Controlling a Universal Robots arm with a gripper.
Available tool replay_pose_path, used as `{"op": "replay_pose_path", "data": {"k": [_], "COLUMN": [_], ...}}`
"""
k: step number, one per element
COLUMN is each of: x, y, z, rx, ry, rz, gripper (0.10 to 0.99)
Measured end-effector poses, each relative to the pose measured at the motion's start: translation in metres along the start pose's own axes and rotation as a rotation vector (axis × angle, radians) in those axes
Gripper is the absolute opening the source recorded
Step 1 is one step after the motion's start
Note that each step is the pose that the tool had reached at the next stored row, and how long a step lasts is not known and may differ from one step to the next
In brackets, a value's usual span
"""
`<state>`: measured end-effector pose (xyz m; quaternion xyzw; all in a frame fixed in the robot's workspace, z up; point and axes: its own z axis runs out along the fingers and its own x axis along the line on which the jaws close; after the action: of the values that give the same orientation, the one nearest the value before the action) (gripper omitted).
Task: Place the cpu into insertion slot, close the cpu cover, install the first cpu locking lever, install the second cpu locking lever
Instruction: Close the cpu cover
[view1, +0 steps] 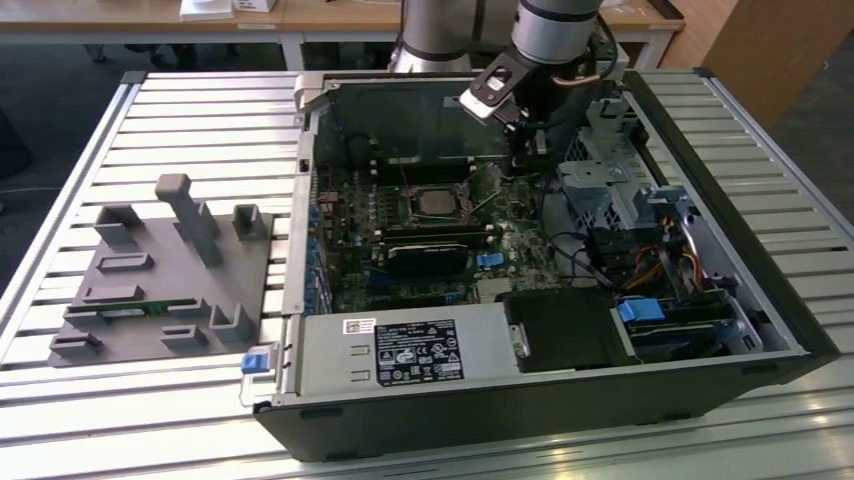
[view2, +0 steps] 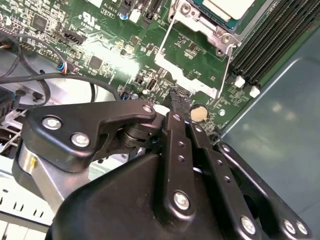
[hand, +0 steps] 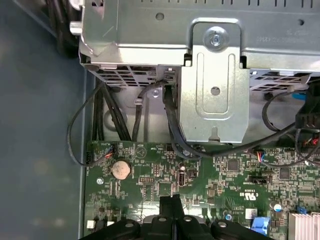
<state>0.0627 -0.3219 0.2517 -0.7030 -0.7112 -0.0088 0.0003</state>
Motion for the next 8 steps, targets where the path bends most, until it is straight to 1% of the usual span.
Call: {"op": "replay_pose_path", "data": {"k": [5, 8], "x": [0.0001, 0.0001], "y": [0.0005, -0.0003], "z": [0.0082, 0.0092], "rx": [0.004, 0.006], "ry": [0.0002, 0.0], "rz": [0.0, 0.0], "gripper": [0.106, 0.106]}}
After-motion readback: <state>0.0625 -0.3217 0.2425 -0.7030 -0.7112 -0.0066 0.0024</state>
